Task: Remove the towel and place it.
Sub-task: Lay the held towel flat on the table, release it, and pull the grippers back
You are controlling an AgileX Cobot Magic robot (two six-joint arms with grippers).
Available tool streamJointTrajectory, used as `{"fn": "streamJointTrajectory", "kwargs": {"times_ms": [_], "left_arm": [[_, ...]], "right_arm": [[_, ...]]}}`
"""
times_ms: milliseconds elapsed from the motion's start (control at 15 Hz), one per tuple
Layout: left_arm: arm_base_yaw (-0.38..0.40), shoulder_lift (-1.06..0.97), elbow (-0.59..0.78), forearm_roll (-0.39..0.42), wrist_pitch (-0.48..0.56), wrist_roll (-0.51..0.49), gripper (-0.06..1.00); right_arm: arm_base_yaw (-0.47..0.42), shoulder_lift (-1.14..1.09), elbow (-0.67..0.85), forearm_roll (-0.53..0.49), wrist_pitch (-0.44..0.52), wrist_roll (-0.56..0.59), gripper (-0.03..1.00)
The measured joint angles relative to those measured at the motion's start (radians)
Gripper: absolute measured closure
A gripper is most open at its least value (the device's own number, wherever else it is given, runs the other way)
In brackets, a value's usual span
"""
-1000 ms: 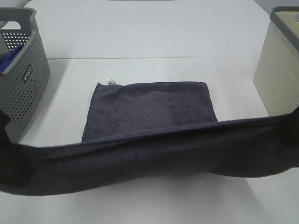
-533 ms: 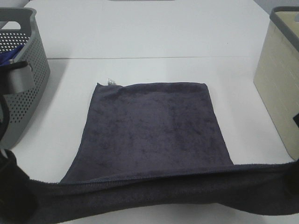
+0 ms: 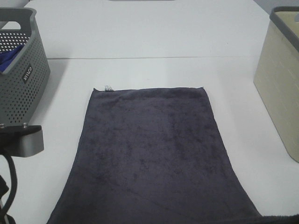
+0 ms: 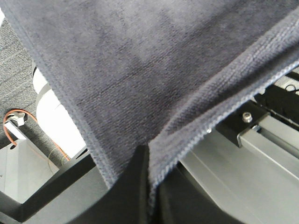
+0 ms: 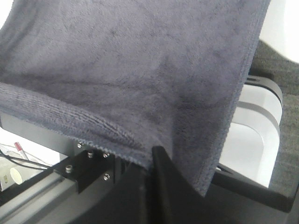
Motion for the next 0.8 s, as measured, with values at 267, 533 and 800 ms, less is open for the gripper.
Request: {"fn": "streamJointTrajectory", "kwargs": {"times_ms": [267, 533, 800], "left_arm": [[-0.006, 0.086, 0.0, -0.019, -0.017, 0.018, 0.94], [-0.006, 0.174, 0.0, -0.026, -0.057, 0.056, 0.94], [-0.006, 0.218, 0.0, -0.015, -0.094, 0.061, 0.94]], "right_arm": [[0.0, 0.009, 0.024, -0.027, -0.001, 0.0, 0.95], [0.0, 0.072, 0.024, -0.052, -0.002, -0.003, 0.95], [-0.001, 0.22, 0.024, -0.064, -0.004, -0.052, 0.95]]}}
